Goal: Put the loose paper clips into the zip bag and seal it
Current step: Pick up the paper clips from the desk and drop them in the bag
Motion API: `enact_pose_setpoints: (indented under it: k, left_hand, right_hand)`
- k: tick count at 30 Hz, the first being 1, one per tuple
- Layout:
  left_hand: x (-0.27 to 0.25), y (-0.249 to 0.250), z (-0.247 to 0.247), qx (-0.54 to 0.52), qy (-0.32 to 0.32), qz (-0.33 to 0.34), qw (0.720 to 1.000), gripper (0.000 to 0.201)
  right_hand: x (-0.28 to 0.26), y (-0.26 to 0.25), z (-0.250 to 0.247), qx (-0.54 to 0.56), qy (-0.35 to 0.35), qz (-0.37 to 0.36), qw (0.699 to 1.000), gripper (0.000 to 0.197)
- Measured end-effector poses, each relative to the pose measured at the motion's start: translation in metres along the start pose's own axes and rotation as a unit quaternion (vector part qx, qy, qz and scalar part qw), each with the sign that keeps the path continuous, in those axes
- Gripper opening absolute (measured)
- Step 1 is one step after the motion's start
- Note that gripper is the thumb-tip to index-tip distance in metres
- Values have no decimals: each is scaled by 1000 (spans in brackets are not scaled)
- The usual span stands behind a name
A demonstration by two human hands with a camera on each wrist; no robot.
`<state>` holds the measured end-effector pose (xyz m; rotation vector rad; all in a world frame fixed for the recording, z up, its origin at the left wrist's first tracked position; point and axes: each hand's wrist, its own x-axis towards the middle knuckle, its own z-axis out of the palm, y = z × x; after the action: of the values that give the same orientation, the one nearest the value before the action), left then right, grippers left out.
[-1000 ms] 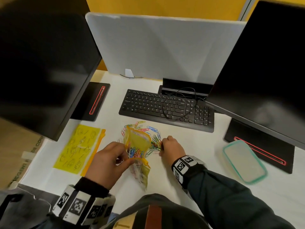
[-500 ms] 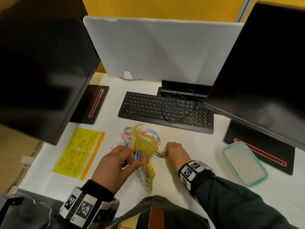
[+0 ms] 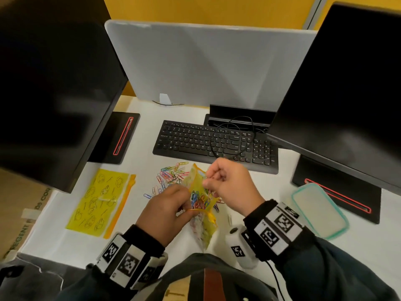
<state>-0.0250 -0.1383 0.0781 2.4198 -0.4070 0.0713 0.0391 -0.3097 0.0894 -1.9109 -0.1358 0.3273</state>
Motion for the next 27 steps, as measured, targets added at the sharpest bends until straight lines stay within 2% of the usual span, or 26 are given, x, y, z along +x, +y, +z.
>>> enact_pose_setpoints:
  k: [2,4,6,7,8,10,11,12,14,17,20,23,25,27]
  left_hand:
    - [-1,1,-2,-5,5,-1,1000,29]
    - [-5,-2,-7,-11,16,-15,1000,29]
    - [-12,-6,-12,-9,30,-36,999,34]
    - [-17,-10,-14,-10,35,-46,998,36]
    - [-22,-13,-17,-11,39,-55,998,39]
    - [-34,-19,-22,-18,48,-74,996,42]
    - [-39,-21,-25,-25,54,-85,995,41]
    - [-44,-23,-28,-32,60,-96,993,39]
    - [-52,-25,-33,-27,72,-112,991,36]
    - [-59,-27,-39,-11,74,-120,990,35]
    - [-65,-30,-41,-3,72,-131,989,39]
    - [-67,-34,-43,-4,78,-141,987,43]
    - [-69,-37,-45,-5,80,-142,987,43]
    - [-70,-42,-47,-5,73,-138,988,38]
  right_hand:
    - [-2,-2,6,-38,4,-27,999,13]
    - [4,3,2,10,63,-33,997,11]
    - [15,20,-5,27,112,-6,993,13]
    - [20,32,-8,-16,101,19,995,9]
    - [24,45,-9,-94,62,52,992,12]
    - [23,70,-2,-264,-67,120,955,64]
    - [21,77,5,-313,-118,134,933,89]
    - [19,82,12,-345,-145,130,918,106]
    - [25,89,27,-375,-141,97,911,116]
    - [44,87,44,-391,-110,79,910,118]
    - [54,81,56,-423,-123,62,896,107]
    - [52,83,61,-422,-124,44,897,68]
    - [45,87,63,-410,-100,36,906,41]
    - [38,90,64,-410,-70,25,909,24]
